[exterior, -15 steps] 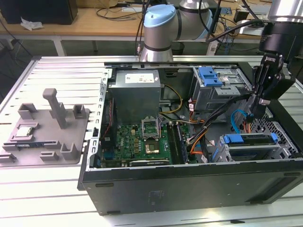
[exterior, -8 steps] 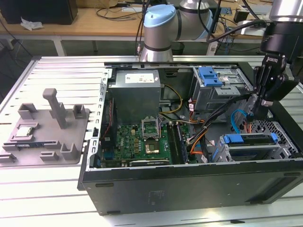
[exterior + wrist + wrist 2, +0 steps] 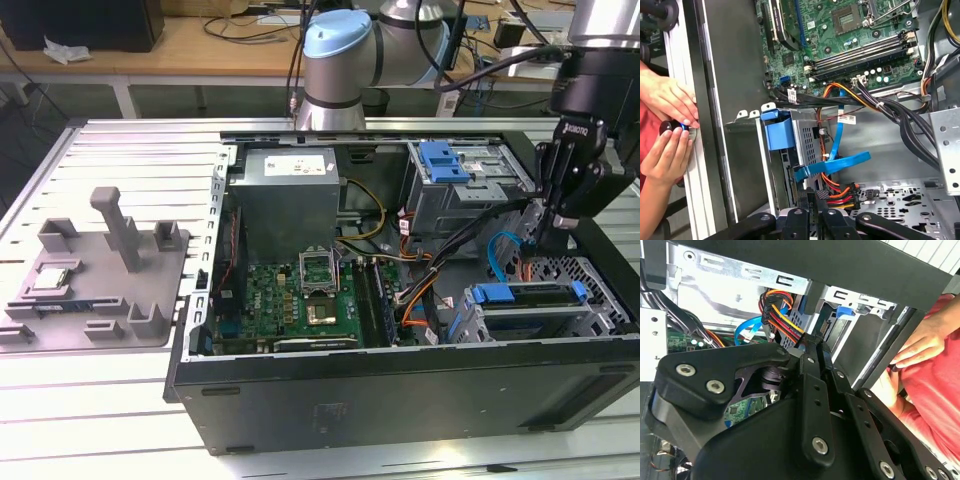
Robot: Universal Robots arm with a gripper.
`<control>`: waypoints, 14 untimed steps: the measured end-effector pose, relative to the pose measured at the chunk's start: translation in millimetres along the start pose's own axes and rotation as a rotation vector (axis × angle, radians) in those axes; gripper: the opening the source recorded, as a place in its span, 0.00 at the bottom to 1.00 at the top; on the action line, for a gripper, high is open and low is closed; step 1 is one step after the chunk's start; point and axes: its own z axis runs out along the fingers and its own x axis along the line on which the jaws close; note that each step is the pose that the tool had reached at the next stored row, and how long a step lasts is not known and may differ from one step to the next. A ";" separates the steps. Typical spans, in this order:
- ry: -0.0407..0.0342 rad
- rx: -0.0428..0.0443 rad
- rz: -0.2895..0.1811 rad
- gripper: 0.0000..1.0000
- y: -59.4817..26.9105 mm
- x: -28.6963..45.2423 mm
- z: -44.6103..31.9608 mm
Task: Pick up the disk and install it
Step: 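Insert the first disk wire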
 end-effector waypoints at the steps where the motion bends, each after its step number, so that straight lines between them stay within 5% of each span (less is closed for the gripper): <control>1: -0.0054 0.0016 0.000 0.16 0.3 1.1 0.4; 4: -0.0267 0.0046 0.001 0.16 0.3 4.4 1.7; 6: -0.0561 0.0069 0.001 0.16 0.3 8.7 2.6; 7: -0.0629 0.0073 0.001 0.16 0.5 10.5 2.5; 14: -0.0917 0.0101 -0.001 0.16 1.3 22.9 4.5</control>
